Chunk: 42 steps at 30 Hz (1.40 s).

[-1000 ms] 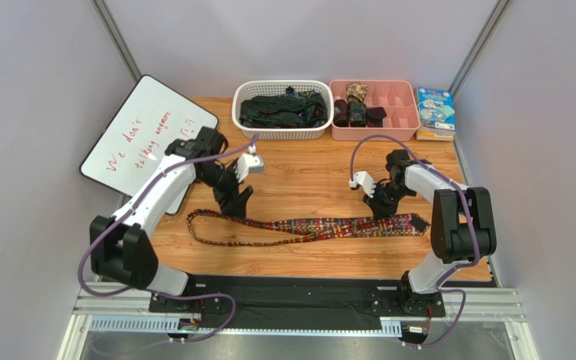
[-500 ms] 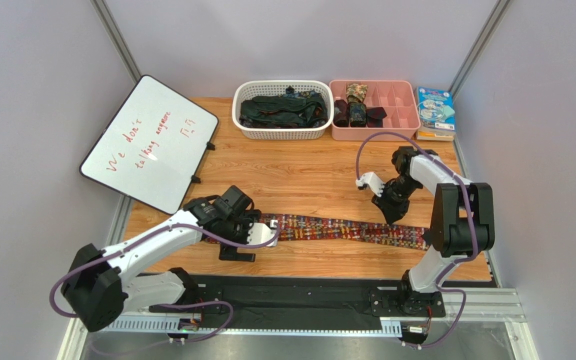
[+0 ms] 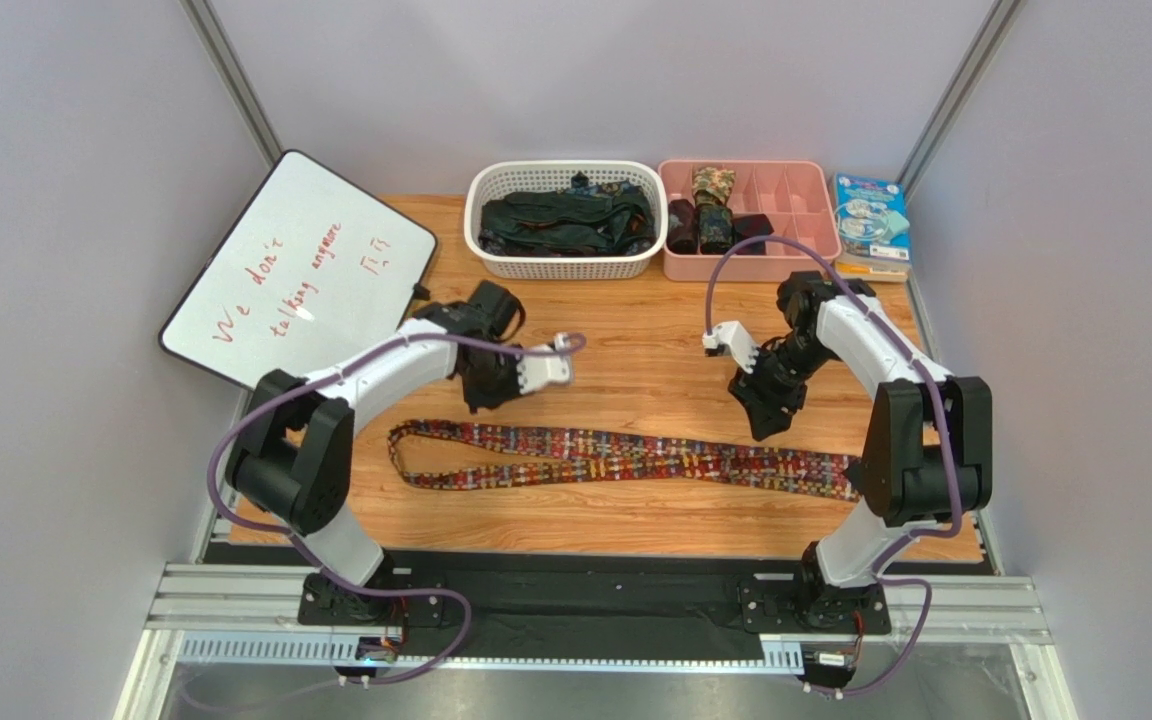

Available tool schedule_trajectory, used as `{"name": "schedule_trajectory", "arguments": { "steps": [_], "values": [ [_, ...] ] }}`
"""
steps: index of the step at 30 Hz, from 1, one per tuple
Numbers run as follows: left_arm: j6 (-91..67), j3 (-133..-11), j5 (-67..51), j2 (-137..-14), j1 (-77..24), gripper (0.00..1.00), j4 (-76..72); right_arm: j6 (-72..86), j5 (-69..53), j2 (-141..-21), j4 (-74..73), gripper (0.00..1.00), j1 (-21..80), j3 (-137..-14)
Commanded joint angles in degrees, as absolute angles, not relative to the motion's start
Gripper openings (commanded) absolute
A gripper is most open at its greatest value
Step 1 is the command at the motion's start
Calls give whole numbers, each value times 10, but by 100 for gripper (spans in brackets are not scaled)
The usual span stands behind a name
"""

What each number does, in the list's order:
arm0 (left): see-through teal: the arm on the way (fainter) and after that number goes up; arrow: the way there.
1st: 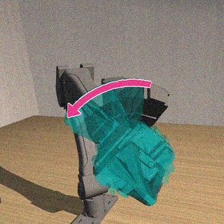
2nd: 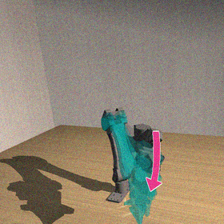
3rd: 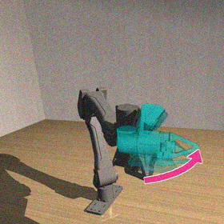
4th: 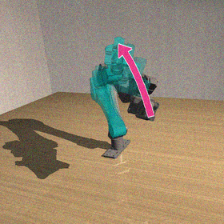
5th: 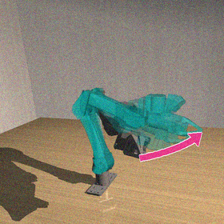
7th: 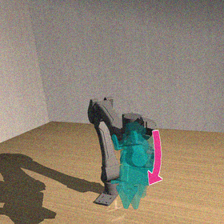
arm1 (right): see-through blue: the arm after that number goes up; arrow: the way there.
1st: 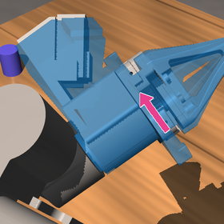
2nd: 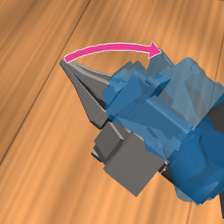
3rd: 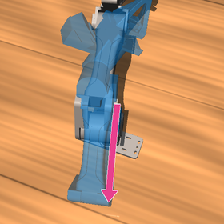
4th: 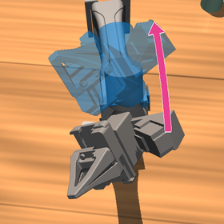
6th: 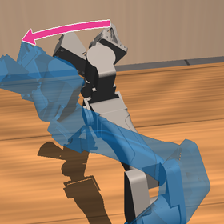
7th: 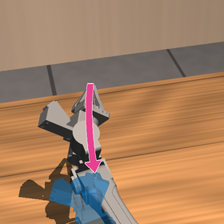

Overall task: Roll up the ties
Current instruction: Flatten out the tie at the center of the board.

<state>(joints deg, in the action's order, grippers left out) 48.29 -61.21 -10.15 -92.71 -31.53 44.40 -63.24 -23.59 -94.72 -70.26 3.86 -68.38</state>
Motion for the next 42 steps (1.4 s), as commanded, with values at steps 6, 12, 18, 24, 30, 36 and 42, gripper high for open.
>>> {"name": "schedule_trajectory", "arguments": {
  "steps": [6, 12, 18, 24, 30, 36, 42],
  "values": [
    [600, -699, -261, -872, -195, 55, 664, -553, -273, -880, -632, 65, 155, -671],
    [687, -566, -194, -775, -195, 67, 697, -469, -277, -928, -568, 62, 286, -695],
    [700, -475, -120, -778, -195, 68, 597, -439, -268, -1031, -540, 52, 352, -720],
    [705, -475, -93, -834, -195, 47, 578, -461, -246, -1095, -541, 43, 357, -716],
    [669, -564, -162, -851, -180, 0, 626, -506, -259, -1085, -564, 39, 355, -694],
    [634, -685, -205, -962, -149, 0, 649, -538, -258, -1062, -591, 43, 351, -689],
    [619, -710, -177, -1040, -146, 1, 612, -527, -246, -1029, -613, 60, 329, -720]
  ]
}}
